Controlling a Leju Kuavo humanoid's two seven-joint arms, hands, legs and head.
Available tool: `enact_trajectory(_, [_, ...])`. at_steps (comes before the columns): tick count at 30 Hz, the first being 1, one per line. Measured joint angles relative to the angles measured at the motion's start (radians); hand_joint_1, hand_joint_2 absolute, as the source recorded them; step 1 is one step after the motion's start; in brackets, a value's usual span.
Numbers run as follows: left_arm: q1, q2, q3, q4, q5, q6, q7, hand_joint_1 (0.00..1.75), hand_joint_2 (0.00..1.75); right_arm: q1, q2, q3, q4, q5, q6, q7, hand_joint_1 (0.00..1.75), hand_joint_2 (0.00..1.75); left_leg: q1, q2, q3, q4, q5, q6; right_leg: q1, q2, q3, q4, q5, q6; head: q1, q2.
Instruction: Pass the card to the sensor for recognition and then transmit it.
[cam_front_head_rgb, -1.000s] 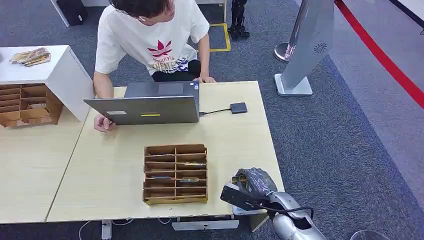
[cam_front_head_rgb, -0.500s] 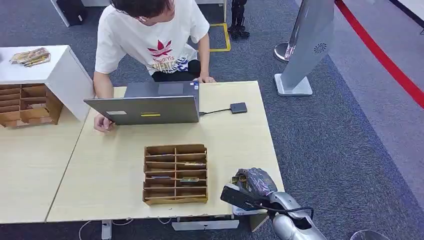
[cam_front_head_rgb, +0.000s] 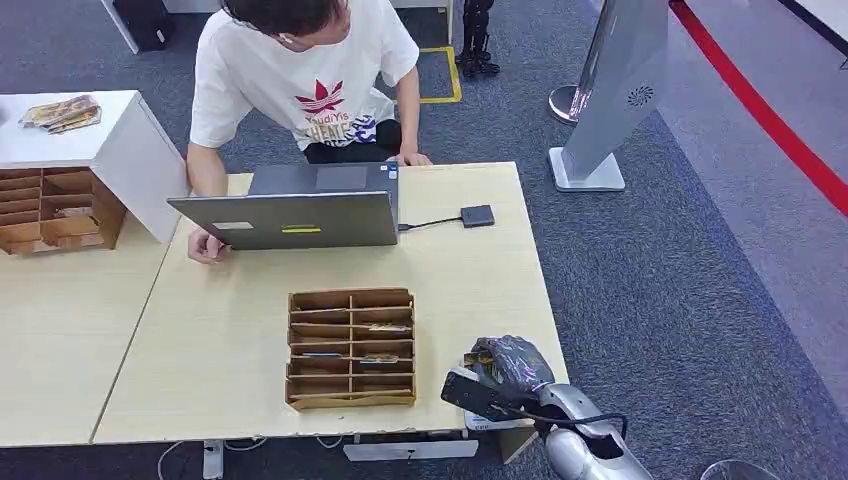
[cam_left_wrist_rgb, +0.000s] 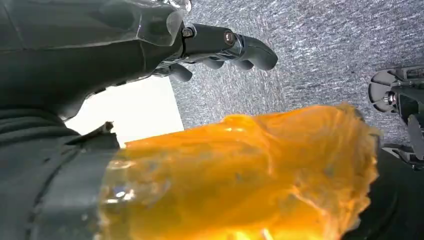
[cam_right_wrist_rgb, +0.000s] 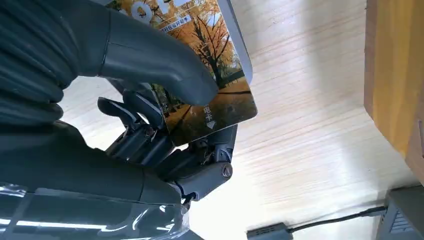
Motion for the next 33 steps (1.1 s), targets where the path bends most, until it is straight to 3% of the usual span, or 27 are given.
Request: enact_trajectory(33, [0.001, 0.0, 0.0, 0.0, -0.006, 0.0, 0.0, 0.0, 0.0, 0.0, 0.002, 0.0, 0.003, 0.008, 0.0, -0.001, 1.75, 1.75, 0.0, 0.0, 0.0, 0.0, 0.0, 0.0, 0.0, 0.0, 0.0, 0.0, 0.0, 0.0, 0.0, 0.0])
